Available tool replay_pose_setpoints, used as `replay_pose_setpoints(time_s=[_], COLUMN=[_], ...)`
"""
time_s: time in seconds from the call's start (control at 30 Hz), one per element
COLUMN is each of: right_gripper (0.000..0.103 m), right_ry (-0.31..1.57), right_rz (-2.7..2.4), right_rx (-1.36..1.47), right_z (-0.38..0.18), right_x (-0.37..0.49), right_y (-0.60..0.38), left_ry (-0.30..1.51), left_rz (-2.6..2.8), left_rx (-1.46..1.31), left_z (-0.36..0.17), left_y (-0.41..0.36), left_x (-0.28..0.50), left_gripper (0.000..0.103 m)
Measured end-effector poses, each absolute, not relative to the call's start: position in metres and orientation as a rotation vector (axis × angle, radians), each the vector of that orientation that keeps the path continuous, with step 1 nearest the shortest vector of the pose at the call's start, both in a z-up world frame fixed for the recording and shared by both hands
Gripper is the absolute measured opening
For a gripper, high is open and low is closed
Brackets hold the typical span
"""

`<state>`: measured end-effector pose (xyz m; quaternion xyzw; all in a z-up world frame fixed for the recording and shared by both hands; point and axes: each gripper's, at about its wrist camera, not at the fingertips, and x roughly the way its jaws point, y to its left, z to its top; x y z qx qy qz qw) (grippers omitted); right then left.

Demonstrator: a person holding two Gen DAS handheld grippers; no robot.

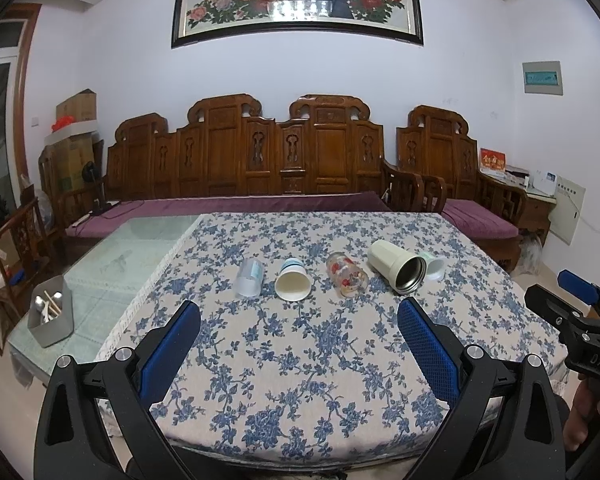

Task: Flip cup upside down
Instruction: 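Move the right gripper toward the cream cup lying on its side and grasp it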

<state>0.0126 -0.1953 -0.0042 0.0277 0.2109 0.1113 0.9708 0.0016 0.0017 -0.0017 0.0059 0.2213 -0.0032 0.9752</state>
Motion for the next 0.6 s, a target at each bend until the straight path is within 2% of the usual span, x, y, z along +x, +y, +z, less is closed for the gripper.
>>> replay_pose_setpoints(time_s=[0.6], right_gripper=[0.101], right_ry=[0.541], right_rz=[0.189], right_rx=[0.014], right_z=[-0.05], right_x=[0.104], right_y=[-0.214], left_ry=[0.576], left_rz=[-0.099], left_rx=[0.052], left_z=[-0.032], left_y=[-0.006], left_x=[0.074], left_gripper=[0.095])
